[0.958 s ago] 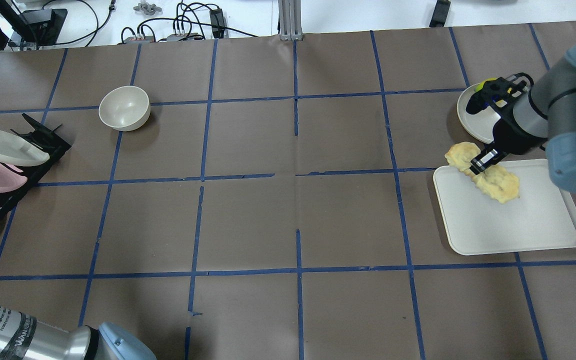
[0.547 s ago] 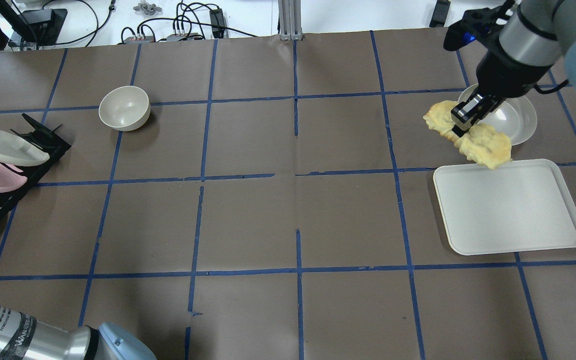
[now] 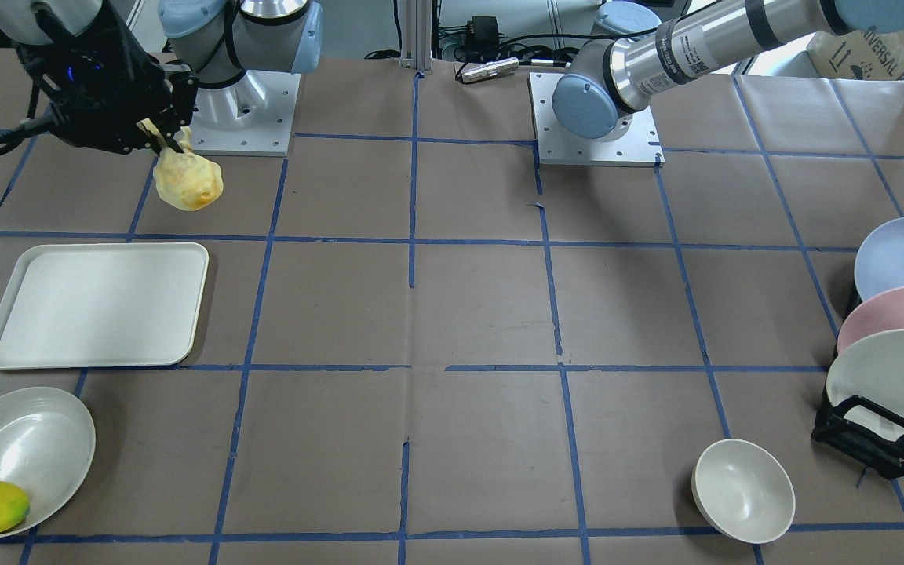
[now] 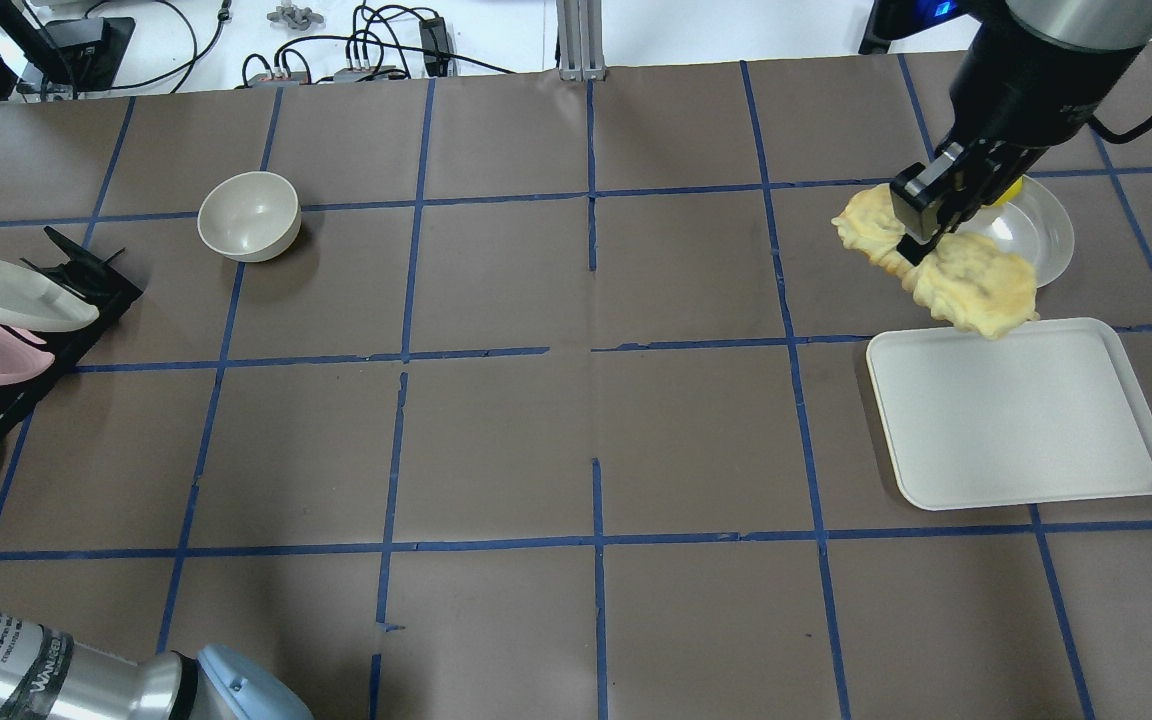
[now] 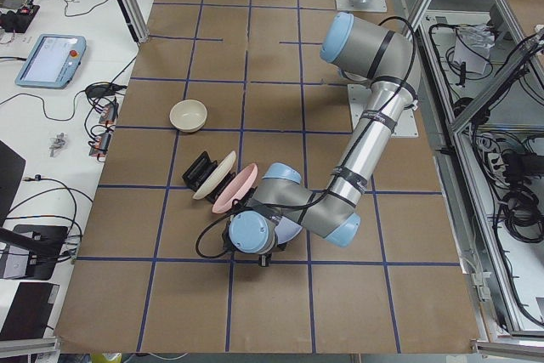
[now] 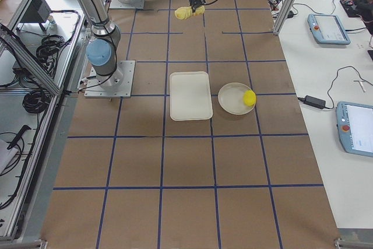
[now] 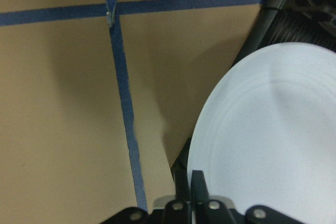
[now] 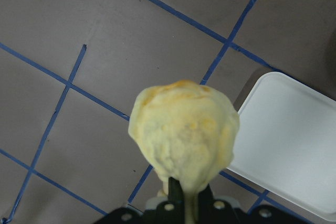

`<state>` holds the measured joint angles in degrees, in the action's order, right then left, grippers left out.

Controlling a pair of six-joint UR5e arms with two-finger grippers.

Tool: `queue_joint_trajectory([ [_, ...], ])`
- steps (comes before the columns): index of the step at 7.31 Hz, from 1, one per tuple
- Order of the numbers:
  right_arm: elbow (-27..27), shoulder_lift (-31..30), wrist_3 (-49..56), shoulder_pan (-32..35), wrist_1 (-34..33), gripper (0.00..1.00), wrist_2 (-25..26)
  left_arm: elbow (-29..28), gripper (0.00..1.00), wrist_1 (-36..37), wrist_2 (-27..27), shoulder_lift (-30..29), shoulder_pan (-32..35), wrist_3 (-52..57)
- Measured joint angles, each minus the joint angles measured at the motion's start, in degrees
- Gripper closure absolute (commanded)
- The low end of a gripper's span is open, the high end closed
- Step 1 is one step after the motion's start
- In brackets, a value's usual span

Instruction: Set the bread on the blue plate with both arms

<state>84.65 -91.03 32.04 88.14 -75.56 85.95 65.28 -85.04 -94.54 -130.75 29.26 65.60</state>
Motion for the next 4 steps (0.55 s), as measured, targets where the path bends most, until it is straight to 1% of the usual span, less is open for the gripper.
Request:
queue_joint_trajectory([
  [2,1.13,0.63,-3.16,2.74,-0.02,0.90,0.38,-0.69,0.97,-2.01,-0.59,1.99,-0.14,0.54],
  [4,1.56,0.85,-3.31,3.16,-0.09,0.90,0.45,-2.46,0.99,-8.33,-1.35,5.32,-0.23,1.11],
])
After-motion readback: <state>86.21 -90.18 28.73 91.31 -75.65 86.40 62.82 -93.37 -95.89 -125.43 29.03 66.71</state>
